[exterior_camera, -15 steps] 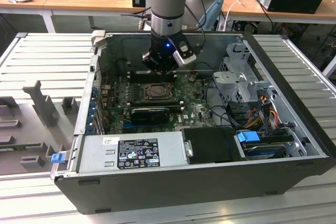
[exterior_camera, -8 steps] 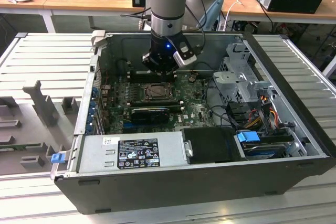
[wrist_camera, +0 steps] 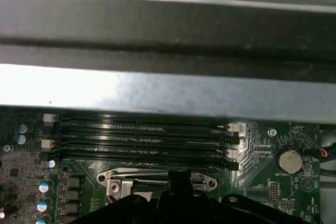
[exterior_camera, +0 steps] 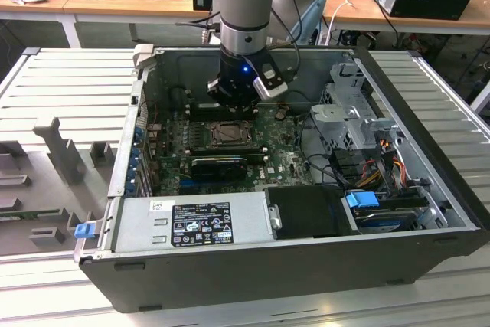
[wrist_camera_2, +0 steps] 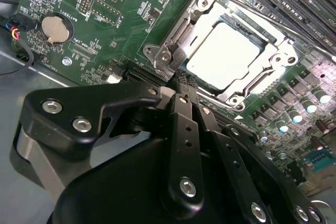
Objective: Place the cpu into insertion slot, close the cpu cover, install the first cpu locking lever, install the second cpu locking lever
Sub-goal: 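Install the second cpu locking lever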
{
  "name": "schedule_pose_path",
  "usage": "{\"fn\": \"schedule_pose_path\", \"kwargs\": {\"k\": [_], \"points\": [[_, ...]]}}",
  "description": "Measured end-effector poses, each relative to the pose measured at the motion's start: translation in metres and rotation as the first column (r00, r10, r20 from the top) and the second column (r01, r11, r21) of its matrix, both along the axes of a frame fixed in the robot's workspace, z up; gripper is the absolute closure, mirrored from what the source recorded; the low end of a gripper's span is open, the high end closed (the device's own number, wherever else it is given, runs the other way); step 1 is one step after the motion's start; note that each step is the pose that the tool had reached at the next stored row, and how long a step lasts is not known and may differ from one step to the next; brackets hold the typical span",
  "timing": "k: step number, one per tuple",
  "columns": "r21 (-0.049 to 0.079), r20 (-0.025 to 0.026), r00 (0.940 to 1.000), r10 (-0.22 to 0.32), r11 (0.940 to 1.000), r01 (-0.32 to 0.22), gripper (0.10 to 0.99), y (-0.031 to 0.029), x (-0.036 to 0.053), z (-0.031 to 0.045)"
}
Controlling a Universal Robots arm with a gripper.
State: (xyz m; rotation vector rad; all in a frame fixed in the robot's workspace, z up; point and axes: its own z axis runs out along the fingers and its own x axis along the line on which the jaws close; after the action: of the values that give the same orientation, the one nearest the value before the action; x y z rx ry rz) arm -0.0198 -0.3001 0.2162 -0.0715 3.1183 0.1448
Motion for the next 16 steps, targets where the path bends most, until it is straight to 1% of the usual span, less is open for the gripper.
{"fn": "schedule_pose_path", "kwargs": {"k": [2, 4, 7, 9, 16], "points": [[0.000, 0.0001, 1.0000, 0.000, 1.0000, 0.000, 0.980, 0.0000, 0.0000, 0.0021], [-0.002, 0.0002, 1.0000, 0.000, 1.0000, 0.000, 0.980, 0.0000, 0.0001, 0.0055], [-0.005, 0.0002, 1.0000, 0.000, 1.0000, 0.000, 0.980, 0.0000, 0.0001, 0.0081], [-0.008, 0.0002, 1.0000, 0.000, 1.0000, 0.000, 0.980, 0.0000, 0.0001, 0.0128], [-0.010, 0.0001, 1.0000, -0.001, 0.9999, 0.001, 0.980, -0.0003, 0.0000, 0.0160]]}}
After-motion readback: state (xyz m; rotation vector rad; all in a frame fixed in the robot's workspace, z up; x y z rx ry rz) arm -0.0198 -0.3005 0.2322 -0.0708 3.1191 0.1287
